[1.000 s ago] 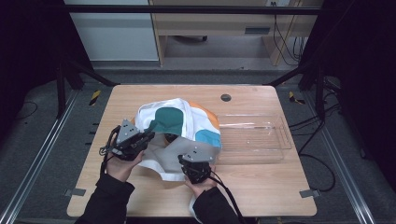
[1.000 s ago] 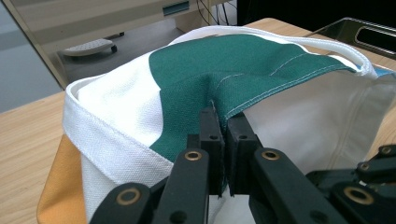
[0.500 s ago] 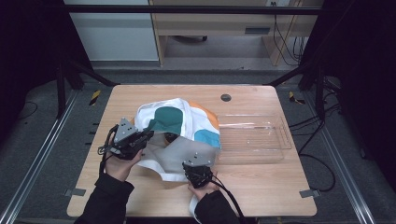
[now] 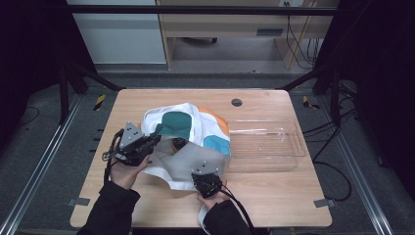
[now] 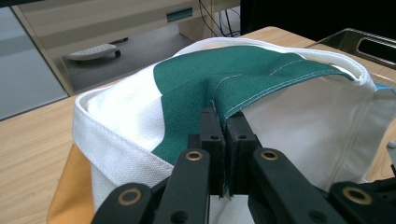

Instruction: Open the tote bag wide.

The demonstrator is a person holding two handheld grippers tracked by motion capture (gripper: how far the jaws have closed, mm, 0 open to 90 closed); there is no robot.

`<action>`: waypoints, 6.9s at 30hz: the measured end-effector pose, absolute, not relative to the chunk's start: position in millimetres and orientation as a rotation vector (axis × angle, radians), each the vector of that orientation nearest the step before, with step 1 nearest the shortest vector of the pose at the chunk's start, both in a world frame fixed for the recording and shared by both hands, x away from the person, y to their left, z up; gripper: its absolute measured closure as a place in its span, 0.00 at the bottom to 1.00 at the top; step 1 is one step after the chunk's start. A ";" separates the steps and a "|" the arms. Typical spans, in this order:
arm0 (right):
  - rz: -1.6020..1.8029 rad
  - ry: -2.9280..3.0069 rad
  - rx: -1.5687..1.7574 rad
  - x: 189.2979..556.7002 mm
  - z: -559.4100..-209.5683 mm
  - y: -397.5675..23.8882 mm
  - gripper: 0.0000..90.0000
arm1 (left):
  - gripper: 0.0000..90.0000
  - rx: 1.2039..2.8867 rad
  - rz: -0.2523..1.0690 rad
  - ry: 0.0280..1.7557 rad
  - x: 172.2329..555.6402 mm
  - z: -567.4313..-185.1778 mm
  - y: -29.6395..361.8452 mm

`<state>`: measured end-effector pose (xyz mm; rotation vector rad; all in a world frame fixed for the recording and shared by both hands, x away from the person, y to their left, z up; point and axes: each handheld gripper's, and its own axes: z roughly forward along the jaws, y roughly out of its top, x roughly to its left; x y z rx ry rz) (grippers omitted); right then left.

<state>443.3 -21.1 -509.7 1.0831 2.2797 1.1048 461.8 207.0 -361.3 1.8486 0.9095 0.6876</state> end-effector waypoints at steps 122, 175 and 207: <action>1.287 2.008 1.038 452.9 -432.7 -57.0 0.72 | 0.60 1.779 0.611 1.234 491.7 -429.8 259.9; 1.063 1.902 1.212 526.9 -453.3 -51.9 0.96 | 0.92 1.985 0.565 1.264 509.0 -460.4 244.5; 1.086 1.954 1.180 523.8 -457.1 -52.1 0.82 | 0.78 1.927 0.632 1.232 498.8 -451.6 248.8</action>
